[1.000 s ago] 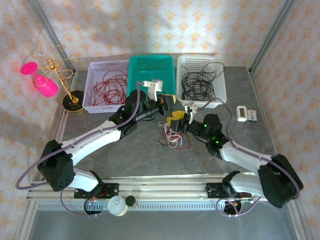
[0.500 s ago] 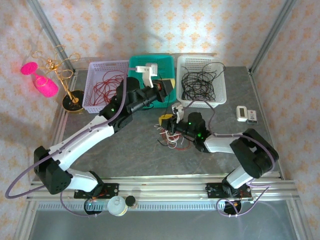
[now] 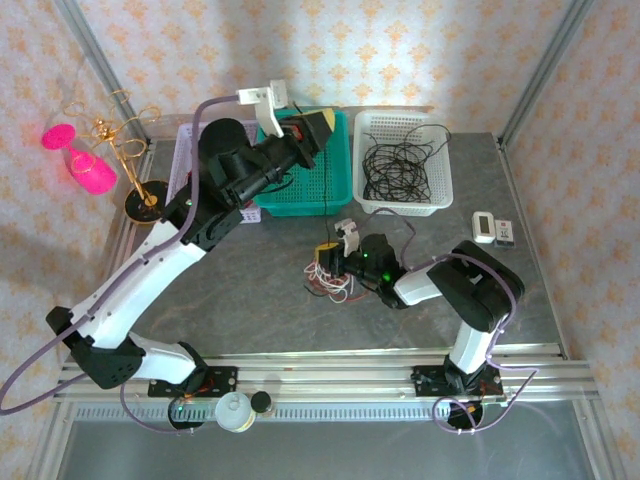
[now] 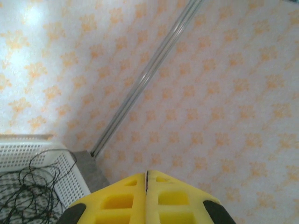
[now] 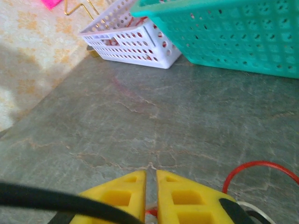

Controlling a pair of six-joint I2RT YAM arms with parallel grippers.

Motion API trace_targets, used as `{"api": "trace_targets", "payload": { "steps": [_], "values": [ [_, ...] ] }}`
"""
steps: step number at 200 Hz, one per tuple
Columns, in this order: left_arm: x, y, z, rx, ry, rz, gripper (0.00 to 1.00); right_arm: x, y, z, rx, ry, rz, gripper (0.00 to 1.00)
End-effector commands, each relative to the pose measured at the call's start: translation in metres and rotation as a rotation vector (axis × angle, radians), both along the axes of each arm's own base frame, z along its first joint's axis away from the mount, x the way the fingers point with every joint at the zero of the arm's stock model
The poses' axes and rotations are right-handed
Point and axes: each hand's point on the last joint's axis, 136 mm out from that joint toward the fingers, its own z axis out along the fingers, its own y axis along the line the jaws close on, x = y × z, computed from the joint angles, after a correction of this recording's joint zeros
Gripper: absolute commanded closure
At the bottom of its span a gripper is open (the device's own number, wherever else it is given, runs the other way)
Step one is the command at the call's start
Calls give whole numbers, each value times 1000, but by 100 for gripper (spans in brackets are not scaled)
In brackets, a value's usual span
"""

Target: Untangle the cables

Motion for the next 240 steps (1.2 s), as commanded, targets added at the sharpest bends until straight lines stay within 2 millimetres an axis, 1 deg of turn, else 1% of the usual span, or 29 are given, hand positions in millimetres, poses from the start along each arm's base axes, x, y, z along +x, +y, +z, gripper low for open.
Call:
{"api": "trace_targets", "payload": {
  "steps": [1,24,43,82,99,113,121,136,150,162,168,182,190,194,195,197,212,218,240],
  "values": [
    [-18,18,50,-51,-108,34,100,-1,-11,-27,-68,21,-38,84],
    [-25,29,75,-62,-155,62,100,-3,-15,-38,-88,39,-53,81],
    [-28,36,90,-67,-185,89,100,-2,-21,-45,-106,49,-79,74],
    [-35,40,118,-60,-270,97,100,0,-30,-59,-156,61,-121,74],
    [-35,41,121,-54,-295,110,100,0,-29,-52,-149,57,-114,73],
    [-32,41,119,-38,-296,124,100,1,-28,-38,-140,48,-115,69],
    [-30,40,116,-27,-294,127,100,3,-28,-26,-132,34,-124,66],
    [-27,39,107,-11,-281,138,100,6,-30,3,-119,4,-143,60],
    [-24,38,96,4,-270,141,100,6,-34,28,-132,-10,-152,57],
    [-22,37,83,25,-258,145,100,2,-42,40,-156,6,-142,55],
    [-20,37,75,38,-247,150,100,-2,-47,50,-154,1,-137,54],
    [-18,38,58,55,-227,164,100,-10,-61,66,-143,2,-131,51],
    [-16,39,49,62,-219,169,100,-13,-71,79,-136,-6,-136,48],
    [-15,38,44,65,-213,168,100,-13,-75,80,-142,-1,-136,48],
    [-16,38,43,64,-213,168,100,-14,-75,86,-133,-11,-135,47],
    [-15,38,41,65,-211,170,100,-15,-78,91,-131,-18,-137,47],
    [-13,37,29,67,-195,164,100,-21,-90,116,-135,-55,-115,43],
    [-12,35,23,70,-186,160,100,-23,-92,130,-136,-81,-101,40],
    [-10,25,6,91,-161,119,100,-38,-88,182,-100,-190,10,29]
  ]
}}
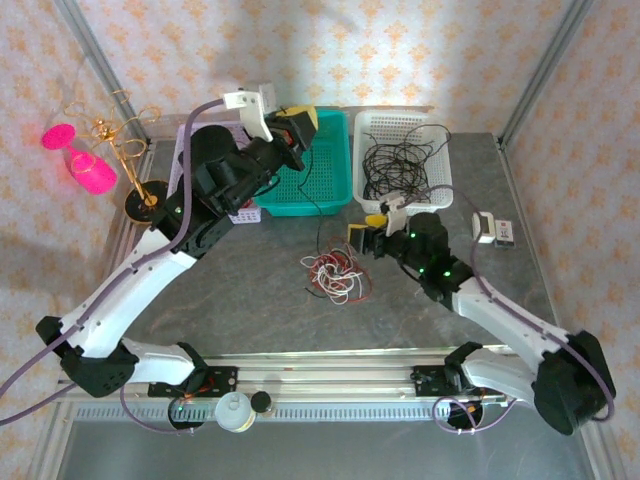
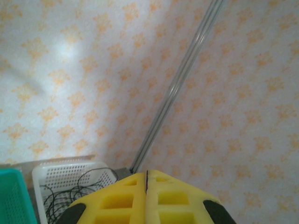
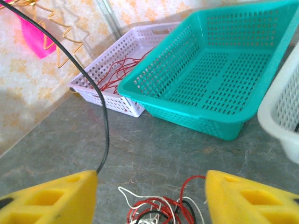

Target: Untangle the cables

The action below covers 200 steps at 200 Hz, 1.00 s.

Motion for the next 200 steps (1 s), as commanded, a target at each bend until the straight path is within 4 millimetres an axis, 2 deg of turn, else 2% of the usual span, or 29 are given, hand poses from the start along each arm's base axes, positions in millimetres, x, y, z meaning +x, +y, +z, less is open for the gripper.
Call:
{"api": "trace_targets", "payload": {
  "steps": [1,16,40,68,74,89,108,132,200],
  "values": [
    [-14,1,18,-46,-68,-36,100,-27,6,38,-38,-61,167,28],
    [-13,-4,9,-35,-50,-55,100,-28,13,71,4,-124,211,21],
    [-14,-9,-2,-34,-28,-83,100,-25,33,117,95,-207,304,24],
    [-16,-11,-6,-40,-24,-102,100,-30,56,160,190,-273,471,28],
    [-17,-11,-6,-42,-25,-106,100,-28,64,160,200,-253,518,30],
    [-17,-11,-6,-48,-25,-108,100,-33,77,177,230,-246,615,34],
    [-16,-12,-7,-58,-24,-110,100,-40,90,187,233,-262,674,35],
    [-16,-14,-6,-70,-24,-121,100,-40,100,186,234,-280,682,37],
    [-17,-12,-4,-79,-20,-116,100,-28,101,186,234,-299,634,77]
  ]
}}
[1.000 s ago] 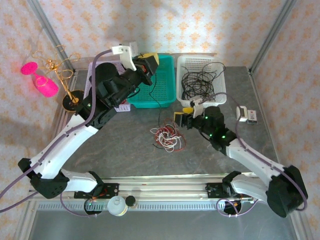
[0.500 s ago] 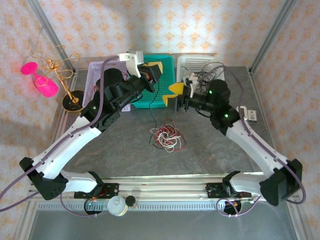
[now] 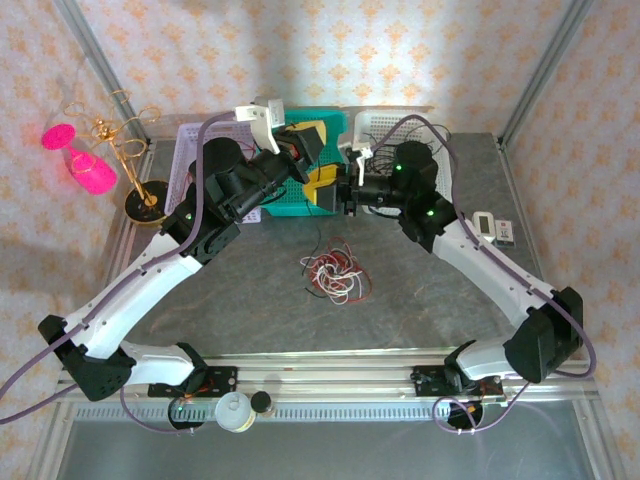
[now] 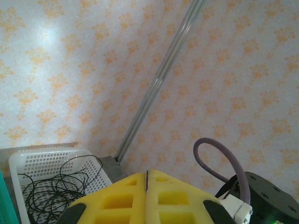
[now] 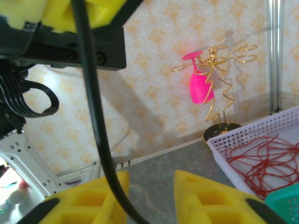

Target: Untangle the cables

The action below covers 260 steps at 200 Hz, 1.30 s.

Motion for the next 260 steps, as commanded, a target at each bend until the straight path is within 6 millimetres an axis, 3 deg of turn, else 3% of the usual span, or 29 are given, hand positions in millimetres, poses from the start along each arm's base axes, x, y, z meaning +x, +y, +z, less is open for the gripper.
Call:
{"api": "trace_targets", "payload": {
  "steps": [1,33,42,50,65,76,89,111,136,153,175,214,260],
  "values": [
    [-13,2,17,-52,-37,-28,100,-1,-4,25,48,-86,-17,77],
    [-10,3,15,-55,-26,-17,100,14,-7,30,53,-56,-98,99],
    [-8,6,13,-58,-19,4,100,19,-11,32,57,-39,-121,100],
    [-7,9,11,-63,-15,23,86,25,-16,34,63,-12,-151,100],
    [-6,14,8,-75,-15,45,46,41,-30,36,73,61,-231,100],
    [-7,17,4,-81,-12,53,34,55,-42,36,71,111,-300,100],
    [-7,19,-3,-77,-3,60,27,78,-61,37,47,173,-429,100],
    [-7,20,-22,-63,33,68,26,118,-105,40,-5,255,-641,100],
    [-10,20,-44,-54,74,58,26,161,-168,43,-18,323,-897,100],
    [-13,22,-57,-49,99,53,26,190,-213,32,-62,367,-1108,100],
    [-17,24,-71,-39,124,50,26,217,-250,18,-99,404,-1251,100],
    [-23,29,-84,-19,148,50,26,260,-272,-28,-235,394,-1375,100],
    [-29,31,-97,-9,180,34,26,297,-270,-106,-359,484,-1383,100]
  ]
}}
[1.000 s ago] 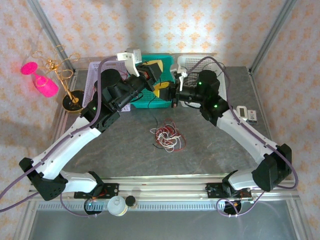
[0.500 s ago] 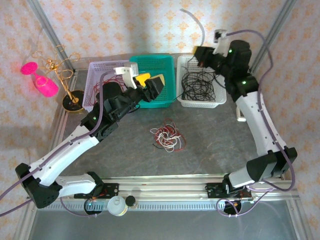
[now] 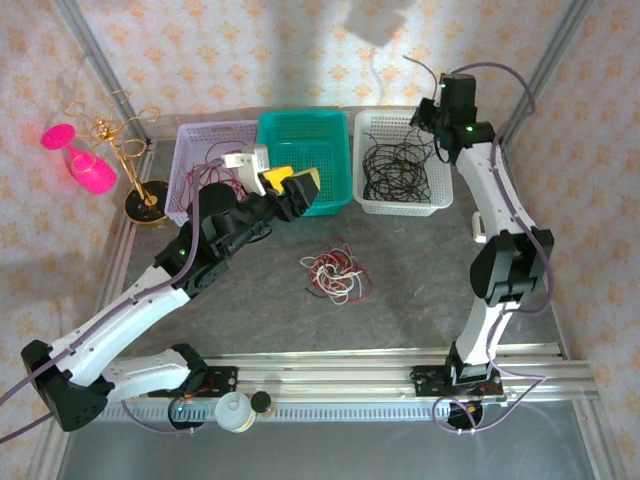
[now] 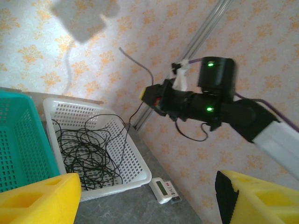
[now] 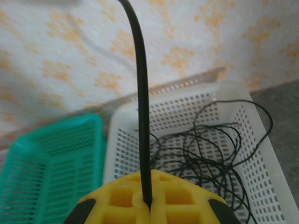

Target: Untangle the cables

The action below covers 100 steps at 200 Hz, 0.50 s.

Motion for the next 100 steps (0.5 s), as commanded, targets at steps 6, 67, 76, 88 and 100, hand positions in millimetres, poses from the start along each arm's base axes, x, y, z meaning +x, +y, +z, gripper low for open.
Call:
{"api": "trace_targets", "payload": {
  "steps": [6,67,76,88,100],
  "values": [
    [-9,1,-4,-7,15,-22,26,14,-5,-27,-47,47,-31,100],
    [-6,0,-26,44,81,-11,26,28,14,-146,-99,310,23,100],
    [-4,-1,-30,48,91,-9,27,29,16,-160,-110,331,19,100],
    [-2,-2,-35,55,105,-7,27,34,19,-173,-122,344,8,100],
    [0,-3,-40,60,125,0,27,38,23,-185,-138,353,7,100]
  ]
}}
